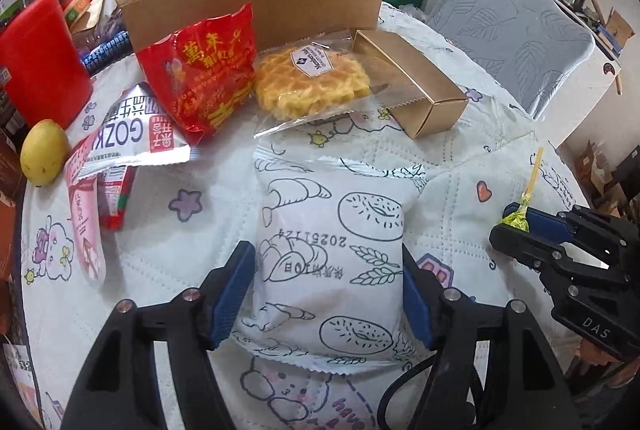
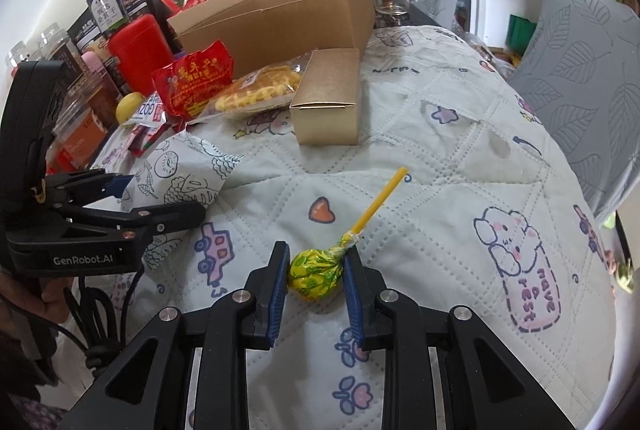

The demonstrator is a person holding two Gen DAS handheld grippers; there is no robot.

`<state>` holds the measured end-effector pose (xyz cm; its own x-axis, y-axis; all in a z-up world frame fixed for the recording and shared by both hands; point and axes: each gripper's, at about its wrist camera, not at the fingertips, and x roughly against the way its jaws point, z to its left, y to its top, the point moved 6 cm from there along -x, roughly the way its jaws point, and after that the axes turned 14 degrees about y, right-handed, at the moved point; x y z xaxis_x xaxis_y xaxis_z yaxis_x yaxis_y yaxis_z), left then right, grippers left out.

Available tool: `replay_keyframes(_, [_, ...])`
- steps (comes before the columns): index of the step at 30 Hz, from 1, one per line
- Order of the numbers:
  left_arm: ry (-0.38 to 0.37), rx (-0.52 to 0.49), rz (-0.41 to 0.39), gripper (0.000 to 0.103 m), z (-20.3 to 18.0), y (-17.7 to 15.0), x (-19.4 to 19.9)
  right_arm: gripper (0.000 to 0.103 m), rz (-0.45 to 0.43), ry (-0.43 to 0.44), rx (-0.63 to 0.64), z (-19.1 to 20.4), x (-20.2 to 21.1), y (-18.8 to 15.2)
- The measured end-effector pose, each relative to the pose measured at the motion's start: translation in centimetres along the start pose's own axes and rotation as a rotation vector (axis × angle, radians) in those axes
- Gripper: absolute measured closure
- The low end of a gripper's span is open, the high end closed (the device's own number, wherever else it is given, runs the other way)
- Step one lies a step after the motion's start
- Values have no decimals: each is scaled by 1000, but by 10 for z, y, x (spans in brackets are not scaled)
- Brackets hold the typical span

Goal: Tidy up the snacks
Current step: 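Carry the bread bag and lollipop up over the cardboard box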

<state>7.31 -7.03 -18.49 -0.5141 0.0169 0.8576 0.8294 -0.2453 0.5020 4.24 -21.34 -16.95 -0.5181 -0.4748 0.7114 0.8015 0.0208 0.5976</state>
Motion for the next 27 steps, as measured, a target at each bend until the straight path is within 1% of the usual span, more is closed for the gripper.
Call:
replay_keyframes(1, [1, 5, -7, 41, 0, -1, 1, 77, 0, 0, 1, 0, 0, 0])
replay_keyframes(4, [0, 20, -19, 45, 2, -3, 5, 77, 0, -6, 4, 1, 0, 1])
replay_keyframes(10, [-24, 56, -24, 46, 10, -9, 16, 77, -21, -18, 24, 7, 6, 7])
replay_keyframes(15, [-19, 70, -48, 47, 12, -7, 30, 77, -37, 16, 28, 16, 9, 12])
replay_keyframes(27, [14, 107, -142, 47, 27, 6, 72, 77, -103, 92, 83, 46, 27, 38])
